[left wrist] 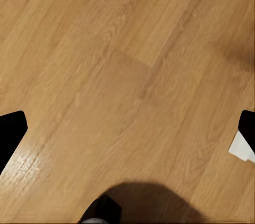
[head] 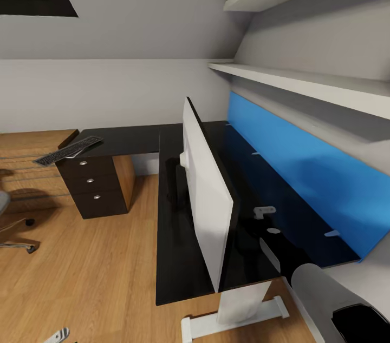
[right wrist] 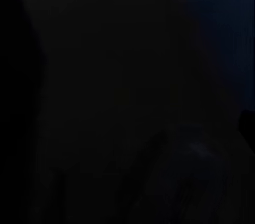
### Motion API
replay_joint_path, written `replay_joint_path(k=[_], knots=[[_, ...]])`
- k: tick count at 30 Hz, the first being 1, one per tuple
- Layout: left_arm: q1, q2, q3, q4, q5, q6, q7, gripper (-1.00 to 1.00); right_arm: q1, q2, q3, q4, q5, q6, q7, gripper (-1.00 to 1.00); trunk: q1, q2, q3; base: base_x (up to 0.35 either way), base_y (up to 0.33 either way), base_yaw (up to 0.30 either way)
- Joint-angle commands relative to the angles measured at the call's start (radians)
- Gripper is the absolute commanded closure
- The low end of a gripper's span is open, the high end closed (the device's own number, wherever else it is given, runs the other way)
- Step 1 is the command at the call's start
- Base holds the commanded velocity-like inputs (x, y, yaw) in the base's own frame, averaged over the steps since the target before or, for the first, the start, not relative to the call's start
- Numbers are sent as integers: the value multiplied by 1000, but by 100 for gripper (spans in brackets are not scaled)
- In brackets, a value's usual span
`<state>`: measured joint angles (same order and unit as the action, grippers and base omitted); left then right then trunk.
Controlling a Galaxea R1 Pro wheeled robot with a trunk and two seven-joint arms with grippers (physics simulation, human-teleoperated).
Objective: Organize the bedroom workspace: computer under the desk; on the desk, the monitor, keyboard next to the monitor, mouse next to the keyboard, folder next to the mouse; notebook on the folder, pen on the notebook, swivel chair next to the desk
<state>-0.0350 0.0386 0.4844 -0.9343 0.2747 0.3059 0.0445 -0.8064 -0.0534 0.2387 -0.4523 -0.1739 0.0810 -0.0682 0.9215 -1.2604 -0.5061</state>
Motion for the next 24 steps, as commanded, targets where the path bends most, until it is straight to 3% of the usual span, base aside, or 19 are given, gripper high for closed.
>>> replay_joint_path(k=[1,11,18,24], knots=[[0,0,0,0,10,6,4,-100,0,-2,8,-3,-10,6,-9,-100,0,-1,-1,0,0,5],[0,0,-1,10,9,6,4,-100,0,-2,4,1,-9,9,-29,-100,0,-1,-1,0,0,1],[0,0,-1,12,9,5,3,-100,0,-1,-12,4,-12,14,-119,-100,0,-1,-1,0,0,0],[0,0,-1,13,9,5,3,-100,0,-1,-18,4,-19,14,-131,-100,0,-1,-1,0,0,0]])
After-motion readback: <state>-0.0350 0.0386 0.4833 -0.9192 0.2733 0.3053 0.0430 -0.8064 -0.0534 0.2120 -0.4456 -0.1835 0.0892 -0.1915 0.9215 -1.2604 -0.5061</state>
